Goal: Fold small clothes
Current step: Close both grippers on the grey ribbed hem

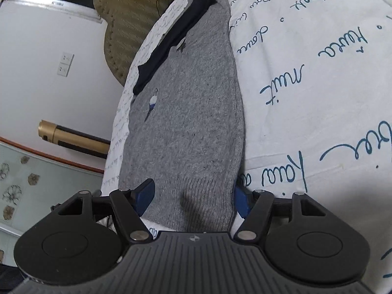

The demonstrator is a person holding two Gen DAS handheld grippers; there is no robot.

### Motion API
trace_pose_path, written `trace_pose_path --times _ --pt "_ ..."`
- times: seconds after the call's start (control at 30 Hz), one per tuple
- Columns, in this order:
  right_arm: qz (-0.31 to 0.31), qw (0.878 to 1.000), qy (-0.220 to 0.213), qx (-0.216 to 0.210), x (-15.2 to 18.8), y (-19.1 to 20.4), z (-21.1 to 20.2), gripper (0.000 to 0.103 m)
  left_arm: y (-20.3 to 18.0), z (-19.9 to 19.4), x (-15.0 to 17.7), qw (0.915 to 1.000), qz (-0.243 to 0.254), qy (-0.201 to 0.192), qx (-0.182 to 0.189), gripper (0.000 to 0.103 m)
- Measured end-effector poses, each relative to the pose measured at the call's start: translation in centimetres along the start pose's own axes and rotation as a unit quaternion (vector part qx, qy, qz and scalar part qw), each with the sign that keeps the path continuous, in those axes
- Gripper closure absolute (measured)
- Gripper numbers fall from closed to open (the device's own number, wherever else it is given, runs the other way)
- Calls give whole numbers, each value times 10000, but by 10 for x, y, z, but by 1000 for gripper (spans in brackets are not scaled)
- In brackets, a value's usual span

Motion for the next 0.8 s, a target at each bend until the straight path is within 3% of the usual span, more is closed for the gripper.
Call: trace_pose_path --times 0.1,0.2,0.37,0.5,0.57,0.67,0.7,0.8 --pt "183 9995 32 -269 -2 2 2 31 -5 13 6 9973 -535 85 505 17" --pt "211 9992 84 -328 1 4 5 33 -22 31 12 9930 -736 127 916 17" --pt "226 9992 196 -246 6 0 8 55 -26 41 9 9933 -690 260 892 17" --pt "391 9981 168 -450 6 -3 7 56 -30 42 10 9909 -751 384 1052 17" --pt "404 9982 222 -383 8 -6 10 72 -33 46 12 9925 -579 517 942 20" --pt "391 9983 337 -276 12 -13 15 84 -38 47 14 9924 -424 654 951 22" --pt "405 9981 362 -280 13 -14 16 85 -40 48 15 9922 -385 706 953 31" --pt "492 9976 397 -299 12 -17 16 88 -36 54 24 9924 -193 1009 678 69"
Point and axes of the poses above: each gripper's, at about its wrist camera, not at the fingertips, and z roughly the way its jaws point, y to its left, x to its underside, the point moved 10 cm from there along z, roughly the way its jaws point, and after that the axes turned 14 degrees about z, right-handed, at the moved point
